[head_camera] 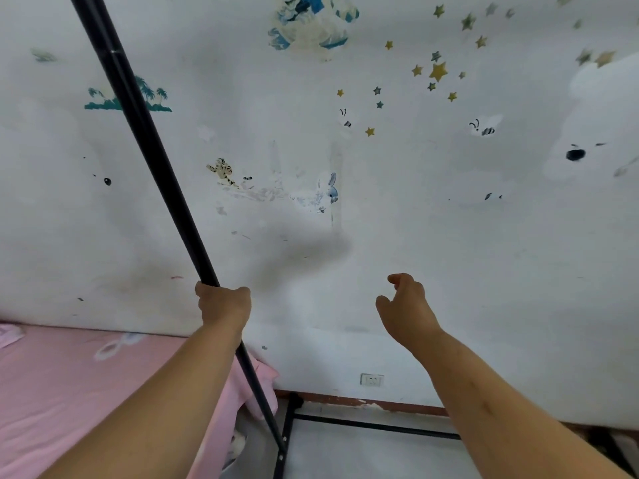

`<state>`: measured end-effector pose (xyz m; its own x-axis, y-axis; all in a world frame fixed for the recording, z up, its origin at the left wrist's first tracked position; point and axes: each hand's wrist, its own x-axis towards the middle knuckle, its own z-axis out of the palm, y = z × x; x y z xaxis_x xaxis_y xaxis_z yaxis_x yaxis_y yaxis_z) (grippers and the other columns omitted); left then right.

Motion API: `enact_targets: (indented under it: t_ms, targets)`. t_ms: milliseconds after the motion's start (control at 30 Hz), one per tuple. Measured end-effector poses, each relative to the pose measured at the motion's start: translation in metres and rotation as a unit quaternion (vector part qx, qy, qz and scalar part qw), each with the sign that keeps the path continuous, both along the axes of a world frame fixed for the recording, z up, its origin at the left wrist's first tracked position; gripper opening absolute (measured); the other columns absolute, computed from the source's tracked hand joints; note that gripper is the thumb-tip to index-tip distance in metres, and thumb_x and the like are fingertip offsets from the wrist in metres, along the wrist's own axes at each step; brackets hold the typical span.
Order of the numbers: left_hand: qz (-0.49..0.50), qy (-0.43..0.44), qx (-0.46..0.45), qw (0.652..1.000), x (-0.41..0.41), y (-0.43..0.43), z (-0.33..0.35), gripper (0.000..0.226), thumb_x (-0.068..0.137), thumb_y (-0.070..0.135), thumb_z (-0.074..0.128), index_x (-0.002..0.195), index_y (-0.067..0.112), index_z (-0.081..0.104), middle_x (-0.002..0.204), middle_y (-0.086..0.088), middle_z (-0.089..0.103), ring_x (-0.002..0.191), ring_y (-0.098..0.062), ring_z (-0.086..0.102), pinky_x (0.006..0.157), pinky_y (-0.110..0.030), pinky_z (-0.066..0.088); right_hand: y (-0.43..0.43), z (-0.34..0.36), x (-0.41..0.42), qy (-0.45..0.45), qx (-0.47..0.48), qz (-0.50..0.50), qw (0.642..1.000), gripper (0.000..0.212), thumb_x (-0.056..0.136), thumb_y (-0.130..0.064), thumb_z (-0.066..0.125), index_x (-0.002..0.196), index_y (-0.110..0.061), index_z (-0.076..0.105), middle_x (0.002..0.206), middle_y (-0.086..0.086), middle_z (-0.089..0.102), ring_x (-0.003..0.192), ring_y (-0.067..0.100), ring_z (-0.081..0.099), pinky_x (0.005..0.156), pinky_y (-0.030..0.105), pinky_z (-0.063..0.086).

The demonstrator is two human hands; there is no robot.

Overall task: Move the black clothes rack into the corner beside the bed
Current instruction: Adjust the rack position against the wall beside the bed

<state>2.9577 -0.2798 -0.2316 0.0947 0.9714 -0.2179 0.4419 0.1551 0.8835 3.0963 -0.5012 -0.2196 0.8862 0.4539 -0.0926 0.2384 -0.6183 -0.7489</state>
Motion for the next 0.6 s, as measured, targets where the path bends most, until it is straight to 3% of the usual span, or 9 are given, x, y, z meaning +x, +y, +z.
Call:
enact_targets:
  t_ms: [300,400,467,600]
  targets:
    - [0.035,0.05,-0.01,0.998,0.013,-0.015,-0.005,0.071,0.078,0.013,0.057,0.14,0.005,0.023,0.138,-0.019,0.041,0.117,-0.04,0.049,0.097,-0.052,0.045,-0.027,-0.006,0.008,0.005,0.015,-0.029,0.999,0.046,0.096,-0.015,0.049,0.14,-0.012,0.035,0.137,0.009,0.04,0.074,0.015,0.052,0.068,0.025,0.04]
    - [0.019,0.081,-0.032,0.996,0.025,-0.025,-0.014,0.073,0.08,0.015,0.055,0.142,0.002,0.018,0.144,-0.018,0.034,0.125,-0.037,0.043,0.102,-0.047,0.041,-0.042,-0.014,0.012,0.009,0.016,-0.045,0.999,0.046,0.095,-0.014,0.049,0.139,-0.013,0.036,0.137,0.009,0.041,0.069,0.012,0.052,0.059,0.021,0.04]
    - [-0.012,0.112,-0.049,0.992,0.033,-0.036,-0.019,0.065,0.082,0.02,0.052,0.137,-0.001,0.023,0.142,-0.019,0.034,0.124,-0.036,0.041,0.1,-0.041,0.04,-0.053,-0.019,0.015,0.015,0.017,-0.056,0.998,0.045,0.095,-0.014,0.048,0.139,-0.013,0.037,0.136,0.008,0.041,0.065,0.01,0.05,0.054,0.021,0.038]
    - [-0.056,0.097,-0.05,0.992,0.053,-0.065,-0.03,0.059,0.081,0.016,0.056,0.131,0.001,0.029,0.136,-0.019,0.039,0.117,-0.037,0.047,0.094,-0.046,0.044,-0.078,-0.026,0.025,0.029,0.019,-0.07,0.997,0.044,0.096,-0.014,0.047,0.138,-0.014,0.037,0.136,0.008,0.041,0.068,0.011,0.051,0.064,0.024,0.04]
